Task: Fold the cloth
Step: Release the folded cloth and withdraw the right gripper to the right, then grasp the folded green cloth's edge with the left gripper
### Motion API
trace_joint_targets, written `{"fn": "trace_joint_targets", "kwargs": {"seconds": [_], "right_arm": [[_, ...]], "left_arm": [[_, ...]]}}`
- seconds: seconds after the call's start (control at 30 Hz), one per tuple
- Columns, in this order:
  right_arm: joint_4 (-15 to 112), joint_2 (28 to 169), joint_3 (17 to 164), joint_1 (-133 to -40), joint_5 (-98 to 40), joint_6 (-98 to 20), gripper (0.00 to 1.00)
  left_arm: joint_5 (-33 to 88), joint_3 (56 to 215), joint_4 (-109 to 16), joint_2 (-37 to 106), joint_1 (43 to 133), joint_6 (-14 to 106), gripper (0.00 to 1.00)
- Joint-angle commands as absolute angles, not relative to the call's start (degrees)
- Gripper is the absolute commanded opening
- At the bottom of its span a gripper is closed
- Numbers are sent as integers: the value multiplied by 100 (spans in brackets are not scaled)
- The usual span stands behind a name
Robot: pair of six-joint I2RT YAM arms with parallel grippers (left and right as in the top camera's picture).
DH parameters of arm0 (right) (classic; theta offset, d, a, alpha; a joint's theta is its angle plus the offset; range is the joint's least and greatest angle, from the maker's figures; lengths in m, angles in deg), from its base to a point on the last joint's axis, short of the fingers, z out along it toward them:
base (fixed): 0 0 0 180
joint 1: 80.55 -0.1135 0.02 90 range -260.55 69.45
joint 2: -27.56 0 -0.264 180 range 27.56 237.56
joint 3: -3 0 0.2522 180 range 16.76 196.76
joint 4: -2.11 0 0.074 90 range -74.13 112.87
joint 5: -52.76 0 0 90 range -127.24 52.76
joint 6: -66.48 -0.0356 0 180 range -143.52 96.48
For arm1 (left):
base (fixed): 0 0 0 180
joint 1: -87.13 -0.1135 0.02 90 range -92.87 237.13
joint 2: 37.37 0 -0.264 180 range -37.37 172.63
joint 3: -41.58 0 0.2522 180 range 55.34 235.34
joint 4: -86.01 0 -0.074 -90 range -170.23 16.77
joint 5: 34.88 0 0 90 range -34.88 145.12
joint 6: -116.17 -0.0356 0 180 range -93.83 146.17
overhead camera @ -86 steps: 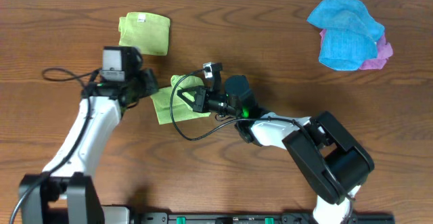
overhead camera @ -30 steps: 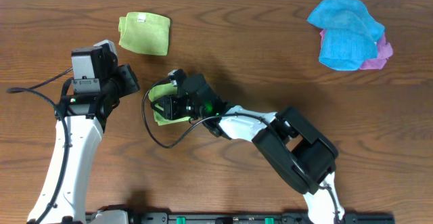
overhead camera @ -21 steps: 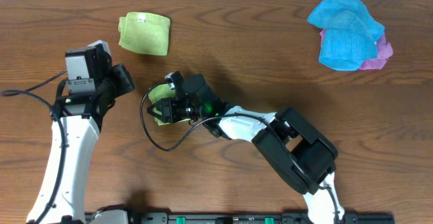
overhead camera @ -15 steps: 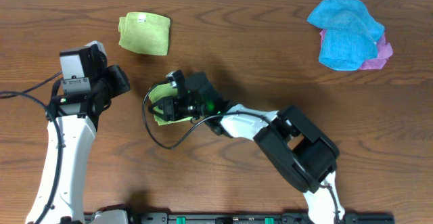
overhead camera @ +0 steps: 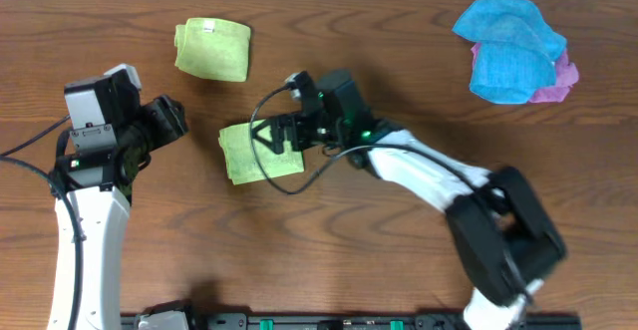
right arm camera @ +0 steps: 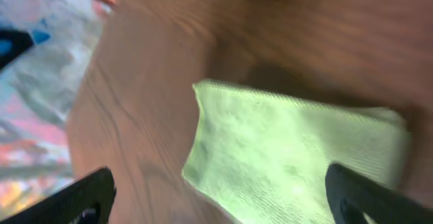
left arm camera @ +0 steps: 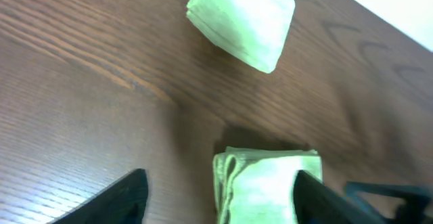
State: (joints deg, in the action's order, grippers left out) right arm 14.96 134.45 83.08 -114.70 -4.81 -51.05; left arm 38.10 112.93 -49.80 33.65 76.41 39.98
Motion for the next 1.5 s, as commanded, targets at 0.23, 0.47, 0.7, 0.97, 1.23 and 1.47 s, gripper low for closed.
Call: {"fn": "trace_joint_targets", "kwargs": {"seconds": [0.23,0.47,0.7,0.97,1.23,1.47], "right_arm": [[4384,11653,8354,-10744,-2057,-2777,99],[5158,10682,7731,-10115,-2160,-2407,99],[4766,8899,5952,-9335,-2038,-2751,99],[4644,6636,4274,-8900,-1979,-3402,99],[4653,5548,3533,-8845,-1987,-4267,99],[4672,5563,3533,-8845,-1985,-4344,99]], "left_arm": [[3102,11441,-4724,3293,7617,3880,96],[2691,11430,-4543,3300,7617,3877,95],[2195,11144,-4317,3300,7617,3838,95],[1410,10549,-4315,3300,7623,4004,95],[1305,9961,-4490,3300,7623,4409,95],[1196,8873,-5810,3300,7628,5309,96]]}}
